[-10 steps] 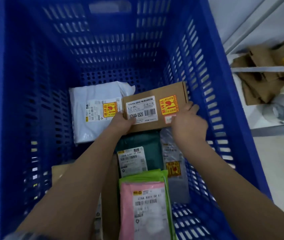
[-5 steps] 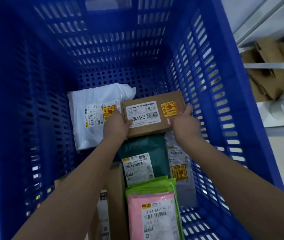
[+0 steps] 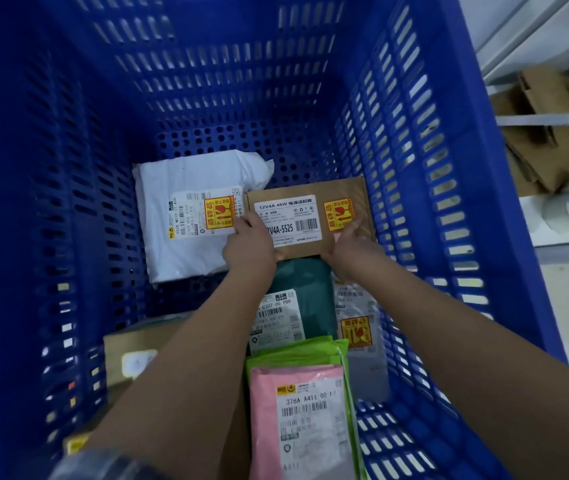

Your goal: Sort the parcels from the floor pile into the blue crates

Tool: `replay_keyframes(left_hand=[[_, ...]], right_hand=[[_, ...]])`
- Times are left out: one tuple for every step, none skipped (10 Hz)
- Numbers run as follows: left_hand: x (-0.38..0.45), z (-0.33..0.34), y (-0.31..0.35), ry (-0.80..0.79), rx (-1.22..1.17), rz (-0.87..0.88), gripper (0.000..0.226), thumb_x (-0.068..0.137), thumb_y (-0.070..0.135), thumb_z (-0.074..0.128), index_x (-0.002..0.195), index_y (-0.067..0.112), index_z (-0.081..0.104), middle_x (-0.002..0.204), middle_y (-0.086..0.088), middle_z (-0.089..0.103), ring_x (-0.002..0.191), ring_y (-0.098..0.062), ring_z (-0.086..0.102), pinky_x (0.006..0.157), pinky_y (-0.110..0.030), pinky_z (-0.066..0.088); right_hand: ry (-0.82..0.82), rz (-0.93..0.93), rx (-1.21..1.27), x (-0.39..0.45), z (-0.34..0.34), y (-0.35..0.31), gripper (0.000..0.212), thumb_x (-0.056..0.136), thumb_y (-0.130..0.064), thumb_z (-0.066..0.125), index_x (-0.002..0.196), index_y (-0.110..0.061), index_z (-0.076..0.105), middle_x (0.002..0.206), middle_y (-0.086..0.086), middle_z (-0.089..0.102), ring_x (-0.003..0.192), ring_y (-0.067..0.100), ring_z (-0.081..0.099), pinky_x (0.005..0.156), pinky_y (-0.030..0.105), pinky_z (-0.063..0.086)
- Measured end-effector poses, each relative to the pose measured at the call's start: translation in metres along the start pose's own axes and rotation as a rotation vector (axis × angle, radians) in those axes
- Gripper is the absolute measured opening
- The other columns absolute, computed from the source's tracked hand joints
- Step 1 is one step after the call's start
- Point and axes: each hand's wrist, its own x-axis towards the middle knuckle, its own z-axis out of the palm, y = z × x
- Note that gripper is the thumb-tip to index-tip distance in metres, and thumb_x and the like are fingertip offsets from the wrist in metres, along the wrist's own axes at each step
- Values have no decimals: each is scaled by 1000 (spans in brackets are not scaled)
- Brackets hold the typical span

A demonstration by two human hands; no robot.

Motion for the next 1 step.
replay_keyframes(left_hand=[[-13,-11,1,27,99,-41,67,90,21,57,140,-3,20,141,-20,32,123,-33,43,90,-38,44]], right_hand=[[-28,-64,70,-14,1,16,72,98,-28,41,148,-3,-3,147,18,36,129,34,43,105,43,39]])
